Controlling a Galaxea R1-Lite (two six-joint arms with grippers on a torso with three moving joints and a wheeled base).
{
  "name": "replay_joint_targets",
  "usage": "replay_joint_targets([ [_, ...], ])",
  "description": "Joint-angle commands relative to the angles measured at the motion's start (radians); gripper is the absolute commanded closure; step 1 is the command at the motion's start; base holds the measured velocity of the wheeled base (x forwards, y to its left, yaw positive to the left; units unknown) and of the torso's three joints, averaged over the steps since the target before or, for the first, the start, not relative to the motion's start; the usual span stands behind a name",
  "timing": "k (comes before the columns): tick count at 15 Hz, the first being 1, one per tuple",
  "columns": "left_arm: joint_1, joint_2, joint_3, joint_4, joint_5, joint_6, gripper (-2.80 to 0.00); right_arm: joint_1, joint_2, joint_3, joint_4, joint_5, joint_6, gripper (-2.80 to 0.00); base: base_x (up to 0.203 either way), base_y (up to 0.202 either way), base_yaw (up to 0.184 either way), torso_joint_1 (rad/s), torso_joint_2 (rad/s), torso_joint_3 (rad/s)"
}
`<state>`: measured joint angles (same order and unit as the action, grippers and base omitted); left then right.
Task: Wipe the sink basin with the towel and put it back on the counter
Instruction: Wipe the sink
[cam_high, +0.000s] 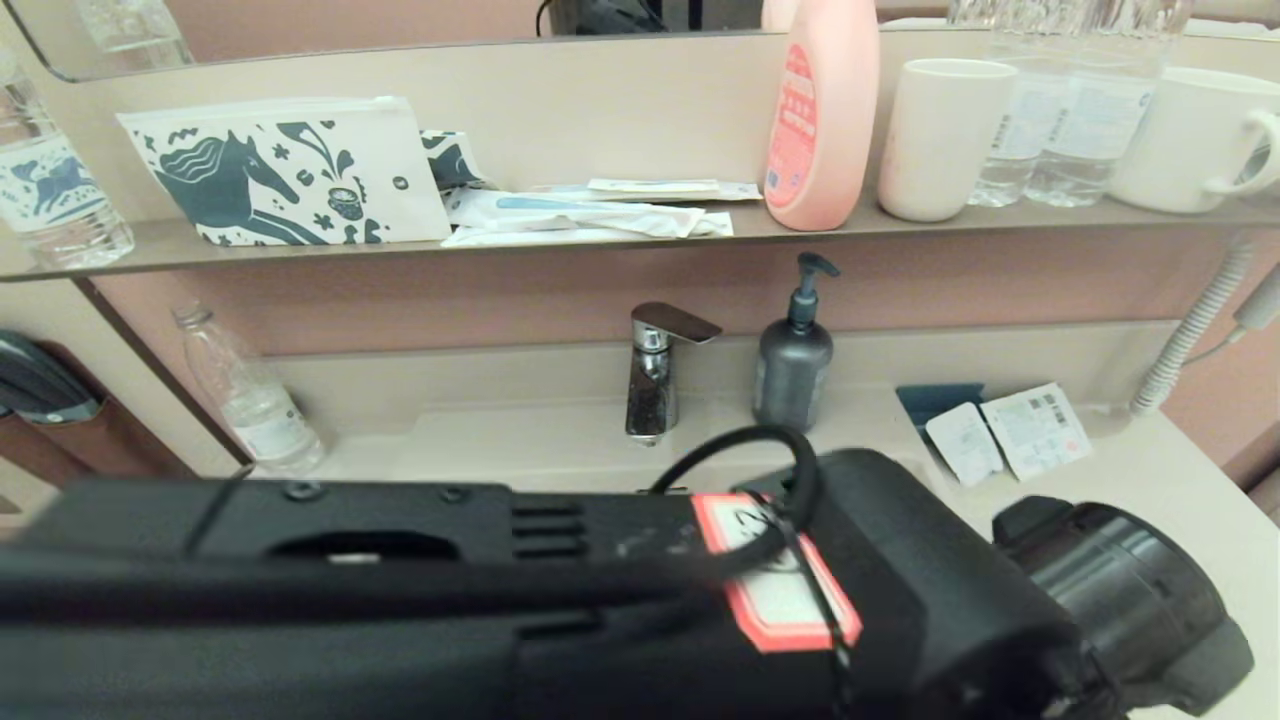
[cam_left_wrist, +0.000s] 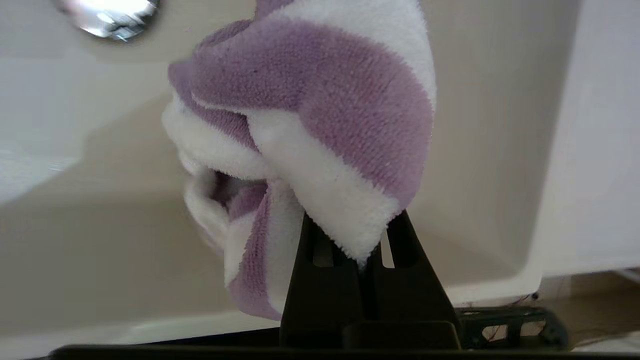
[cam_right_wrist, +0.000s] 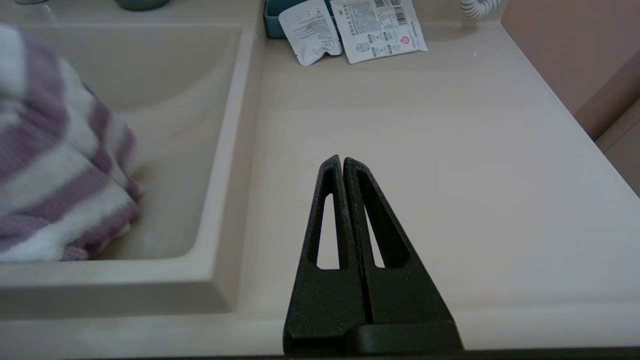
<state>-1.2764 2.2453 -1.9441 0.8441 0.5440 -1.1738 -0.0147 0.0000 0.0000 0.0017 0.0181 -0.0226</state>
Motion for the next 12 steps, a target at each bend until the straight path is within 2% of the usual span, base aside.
replay_joint_targets([
  [1, -0.023, 0.09, -0.009, -0.007, -0.007, -0.006, 0.0, 0.001, 0.0, 0.0, 0.0, 0.0, 0.0, 0.0, 0.0, 0.0, 0.0, 0.0, 0.0, 0.0],
  [3, -0.023, 0.118, -0.007, -0.022, -0.032, -0.007, 0.0, 0.0, 0.0, 0.0, 0.0, 0.0, -0.001, 0.0, 0.0, 0.0, 0.0, 0.0, 0.0, 0.0],
  [5, -0.021, 0.129, 0.009, -0.098, -0.034, 0.001, 0.0, 0.001, 0.0, 0.0, 0.0, 0.0, 0.0, 0.0, 0.0, 0.0, 0.0, 0.0, 0.0, 0.0],
  [7, -0.001, 0.149, 0.01, -0.158, -0.039, 0.052, 0.0, 0.0, 0.0, 0.0, 0.0, 0.0, 0.0, 0.0, 0.0, 0.0, 0.0, 0.0, 0.0, 0.0],
  [10, 0.02, 0.174, 0.01, -0.168, -0.046, 0.064, 0.0, 0.001, 0.0, 0.0, 0.0, 0.0, 0.0, 0.0, 0.0, 0.0, 0.0, 0.0, 0.0, 0.0],
  [12, 0.04, 0.178, 0.013, -0.214, -0.103, 0.094, 0.0, -0.001, 0.0, 0.0, 0.0, 0.0, 0.0, 0.0, 0.0, 0.0, 0.0, 0.0, 0.0, 0.0],
])
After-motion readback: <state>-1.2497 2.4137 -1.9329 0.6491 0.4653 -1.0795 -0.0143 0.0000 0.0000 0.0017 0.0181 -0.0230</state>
